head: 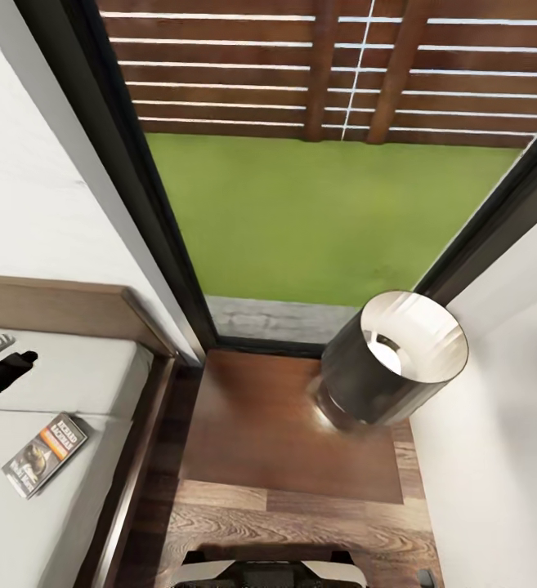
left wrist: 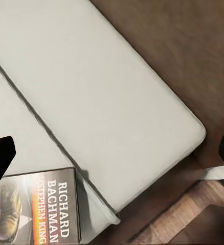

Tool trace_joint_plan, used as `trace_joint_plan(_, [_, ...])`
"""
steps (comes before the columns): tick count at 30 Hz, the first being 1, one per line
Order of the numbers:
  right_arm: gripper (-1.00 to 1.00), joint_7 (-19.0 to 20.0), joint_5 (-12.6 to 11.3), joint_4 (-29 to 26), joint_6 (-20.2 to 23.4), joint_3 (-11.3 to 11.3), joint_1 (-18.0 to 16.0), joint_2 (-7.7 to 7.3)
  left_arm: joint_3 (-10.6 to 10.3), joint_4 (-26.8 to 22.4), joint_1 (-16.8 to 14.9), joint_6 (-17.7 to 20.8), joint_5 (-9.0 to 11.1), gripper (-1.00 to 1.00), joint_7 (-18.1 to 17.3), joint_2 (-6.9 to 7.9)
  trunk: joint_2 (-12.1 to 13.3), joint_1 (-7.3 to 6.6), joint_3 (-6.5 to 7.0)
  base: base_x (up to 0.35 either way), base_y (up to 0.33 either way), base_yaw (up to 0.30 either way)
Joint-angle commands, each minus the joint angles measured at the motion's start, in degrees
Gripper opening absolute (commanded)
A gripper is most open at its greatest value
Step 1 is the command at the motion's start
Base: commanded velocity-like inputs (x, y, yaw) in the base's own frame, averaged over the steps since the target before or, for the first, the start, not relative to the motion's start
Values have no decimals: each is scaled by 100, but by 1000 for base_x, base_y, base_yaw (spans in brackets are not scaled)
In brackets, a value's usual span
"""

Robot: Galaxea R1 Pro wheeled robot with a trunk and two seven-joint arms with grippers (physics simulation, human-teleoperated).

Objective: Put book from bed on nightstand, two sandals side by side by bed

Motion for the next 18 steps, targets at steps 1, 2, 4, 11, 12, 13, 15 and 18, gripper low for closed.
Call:
trace_joint_plan(1, [100, 21, -59, -2, 60, 49, -1, -3, -3, 98, -11, -89, 65, 100, 50, 27, -9, 4, -17, 85, 0, 0])
trace_joint_plan(2, [100, 22, -59, -3, 60, 50, -2, -3, -4, 150, -14, -147, 65, 100, 53, 36, -9, 4, -26, 68, 0, 0])
trace_joint_plan(4, [100, 35, -59, -3, 60, 48, 0, -3, -8, 459, -21, -463, 63, 100, 55, 56, -9, 4, -44, 33, 0, 0])
trace_joint_plan(11, [100, 39, -59, -2, 60, 51, -4, -3, -7, 1208, -25, -1611, 41, 100, 78, 48, -9, 4, -107, 5, 0, 0])
trace_joint_plan(12, [100, 36, -59, -2, 60, 51, -4, -3, -5, 1214, -25, -1636, 41, 100, 82, 48, -9, 4, -116, 0, 0, 0])
trace_joint_plan(13, [100, 32, -59, -3, 60, 52, -3, -3, -4, 1223, -25, -1672, 41, 100, 89, 47, -9, 4, -124, 0, 0, 0])
trace_joint_plan(15, [100, 29, -59, -3, 60, 52, -2, -3, -2, 1238, -25, -1709, 40, 100, 88, 46, -9, 4, -133, 0, 0, 0])
trace_joint_plan(18, [100, 26, -59, -1, 60, 48, -2, -3, -2, 1246, -25, -1728, 45, 100, 77, 41, -9, 4, -137, 0, 0, 0])
